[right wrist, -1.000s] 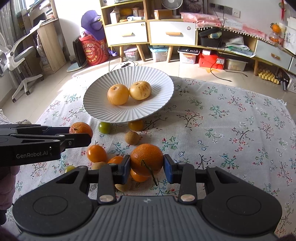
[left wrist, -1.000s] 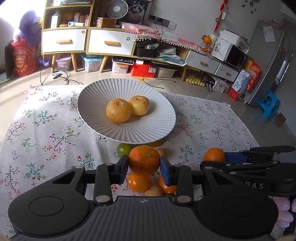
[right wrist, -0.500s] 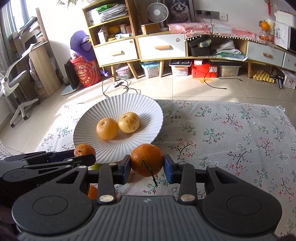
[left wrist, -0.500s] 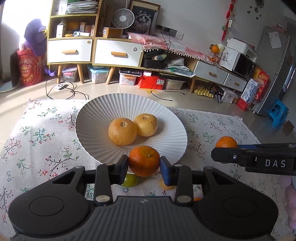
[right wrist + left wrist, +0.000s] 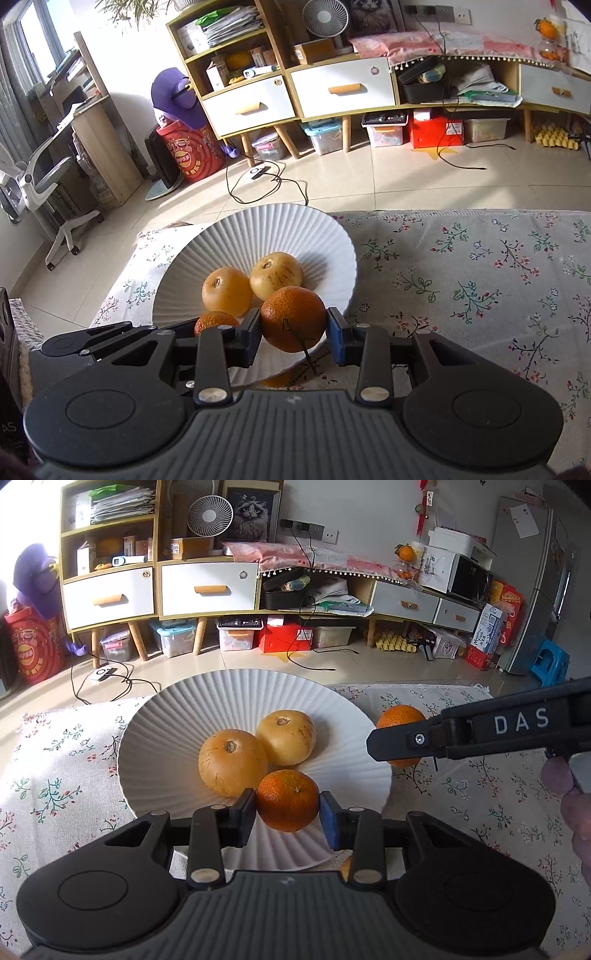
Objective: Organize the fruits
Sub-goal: 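Carry the mandarin with the right tool while the left tool carries its mandarin over the bowl, then open the right tool over the bowl while the left tool releases its mandarin beside the pears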
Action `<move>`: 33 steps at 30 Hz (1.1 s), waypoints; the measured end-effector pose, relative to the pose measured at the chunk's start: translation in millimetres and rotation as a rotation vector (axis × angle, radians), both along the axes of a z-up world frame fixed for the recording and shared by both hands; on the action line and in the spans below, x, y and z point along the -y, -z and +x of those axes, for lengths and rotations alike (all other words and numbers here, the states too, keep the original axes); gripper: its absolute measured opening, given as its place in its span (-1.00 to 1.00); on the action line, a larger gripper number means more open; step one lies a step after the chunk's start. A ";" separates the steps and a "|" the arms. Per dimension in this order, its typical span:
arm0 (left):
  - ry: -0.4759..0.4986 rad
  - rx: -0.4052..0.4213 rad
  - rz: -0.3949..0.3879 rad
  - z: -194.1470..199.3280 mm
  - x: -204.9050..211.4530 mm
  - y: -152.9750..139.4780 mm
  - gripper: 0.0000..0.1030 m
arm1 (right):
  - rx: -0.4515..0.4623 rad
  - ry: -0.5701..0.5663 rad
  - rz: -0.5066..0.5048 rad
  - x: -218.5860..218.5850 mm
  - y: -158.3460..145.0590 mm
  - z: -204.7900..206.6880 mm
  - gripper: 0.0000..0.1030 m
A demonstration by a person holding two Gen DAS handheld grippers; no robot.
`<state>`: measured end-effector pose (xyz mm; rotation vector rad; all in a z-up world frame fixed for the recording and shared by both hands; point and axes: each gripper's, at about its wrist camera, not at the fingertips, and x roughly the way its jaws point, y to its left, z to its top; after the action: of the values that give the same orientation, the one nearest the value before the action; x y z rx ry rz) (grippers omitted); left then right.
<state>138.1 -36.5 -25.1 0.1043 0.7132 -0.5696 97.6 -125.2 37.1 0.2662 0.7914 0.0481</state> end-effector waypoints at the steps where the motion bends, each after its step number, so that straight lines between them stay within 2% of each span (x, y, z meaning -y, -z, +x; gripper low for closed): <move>1: 0.005 -0.002 0.005 1.0 0.6 1.1 -0.51 | -0.003 0.000 0.001 -0.9 2.0 3.3 -0.34; 27: 0.020 -0.009 0.007 10.9 1.3 3.6 -0.49 | -0.068 -0.019 -0.023 -15.4 18.0 31.5 -0.33; 33: 0.016 -0.008 0.014 6.3 0.5 3.3 -0.15 | -0.052 -0.002 0.005 -13.5 14.2 26.6 -0.07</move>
<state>144.4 -37.1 -28.4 0.1214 0.7246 -0.5805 124.2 -111.7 22.9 0.2722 0.8436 0.0453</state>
